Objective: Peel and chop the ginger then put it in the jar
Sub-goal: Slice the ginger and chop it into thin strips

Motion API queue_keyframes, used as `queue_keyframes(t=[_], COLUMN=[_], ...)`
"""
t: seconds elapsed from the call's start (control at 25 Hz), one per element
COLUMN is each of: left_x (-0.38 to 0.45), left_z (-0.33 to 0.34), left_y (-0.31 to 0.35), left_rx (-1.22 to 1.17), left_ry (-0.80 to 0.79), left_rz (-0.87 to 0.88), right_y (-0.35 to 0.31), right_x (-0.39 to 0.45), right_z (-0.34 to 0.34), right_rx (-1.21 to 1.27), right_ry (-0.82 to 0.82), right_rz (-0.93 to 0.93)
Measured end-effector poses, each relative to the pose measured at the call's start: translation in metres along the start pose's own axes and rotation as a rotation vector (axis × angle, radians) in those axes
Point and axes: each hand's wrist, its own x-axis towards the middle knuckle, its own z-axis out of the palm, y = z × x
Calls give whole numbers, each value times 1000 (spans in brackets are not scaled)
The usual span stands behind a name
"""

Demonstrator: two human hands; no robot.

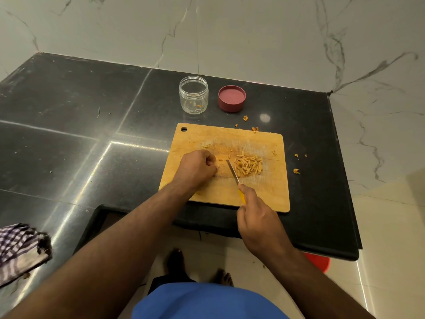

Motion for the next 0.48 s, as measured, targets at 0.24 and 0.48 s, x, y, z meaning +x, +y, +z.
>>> queue_keyframes(t=[0.24,0.48], left_x=[0,1], left_z=[1,1], left_y=[-1,0], left_rx=[-40,-62], left_ry=[20,4], left_rz=[-34,-37], right_y=[-2,-2], right_x=[17,27], right_z=[9,12], right_rx=[44,-7], right_ry=[5,-51], right_rz=[-71,-105])
